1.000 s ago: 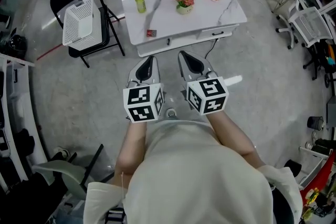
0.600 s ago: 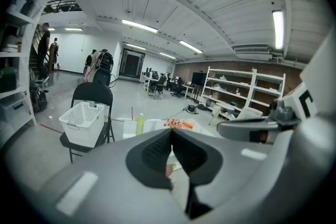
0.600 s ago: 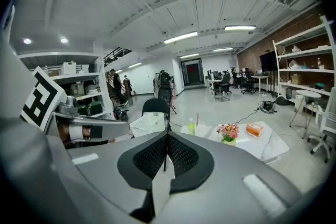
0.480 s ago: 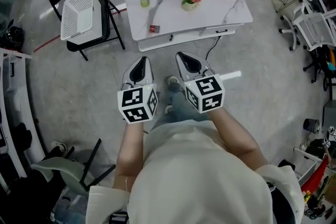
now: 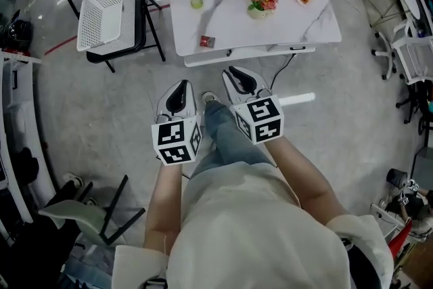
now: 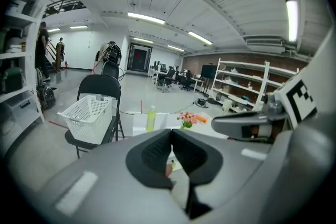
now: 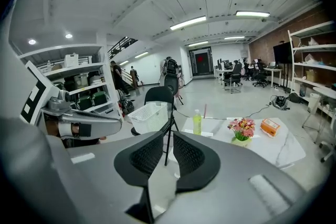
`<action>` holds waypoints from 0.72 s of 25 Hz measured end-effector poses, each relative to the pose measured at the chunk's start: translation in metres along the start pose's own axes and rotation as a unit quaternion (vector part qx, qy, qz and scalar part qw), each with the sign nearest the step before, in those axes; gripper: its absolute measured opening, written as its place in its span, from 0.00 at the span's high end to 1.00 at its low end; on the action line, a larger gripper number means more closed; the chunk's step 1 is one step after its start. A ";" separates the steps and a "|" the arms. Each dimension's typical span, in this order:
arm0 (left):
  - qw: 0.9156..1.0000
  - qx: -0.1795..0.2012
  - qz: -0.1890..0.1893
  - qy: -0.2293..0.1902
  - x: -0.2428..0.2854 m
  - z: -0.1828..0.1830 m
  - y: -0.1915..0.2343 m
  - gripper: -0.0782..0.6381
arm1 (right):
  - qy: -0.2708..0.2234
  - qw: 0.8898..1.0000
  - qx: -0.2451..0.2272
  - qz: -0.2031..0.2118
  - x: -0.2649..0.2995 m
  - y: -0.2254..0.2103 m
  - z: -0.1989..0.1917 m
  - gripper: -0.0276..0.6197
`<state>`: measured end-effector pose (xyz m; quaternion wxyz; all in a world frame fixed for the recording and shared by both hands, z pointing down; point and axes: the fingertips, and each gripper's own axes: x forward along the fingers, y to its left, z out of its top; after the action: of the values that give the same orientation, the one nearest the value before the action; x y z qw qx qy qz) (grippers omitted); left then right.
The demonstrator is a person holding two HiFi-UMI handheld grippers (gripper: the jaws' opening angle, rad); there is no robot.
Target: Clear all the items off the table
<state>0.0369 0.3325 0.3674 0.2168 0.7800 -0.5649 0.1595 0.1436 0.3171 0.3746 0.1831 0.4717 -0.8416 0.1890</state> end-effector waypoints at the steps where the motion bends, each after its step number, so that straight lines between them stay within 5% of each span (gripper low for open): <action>1: 1.000 0.002 0.003 0.005 0.007 -0.002 0.003 0.88 | 0.005 1.000 0.002 0.003 0.008 -0.003 -0.002 0.87; 18: 0.994 -0.044 0.025 0.097 0.139 -0.076 0.073 0.88 | 0.114 0.993 -0.002 0.006 0.169 -0.064 -0.083 0.81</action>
<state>0.0103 0.2393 0.5127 0.3004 0.7365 -0.5669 0.2147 0.1268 0.2046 0.5372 0.2776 0.4414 -0.8186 0.2407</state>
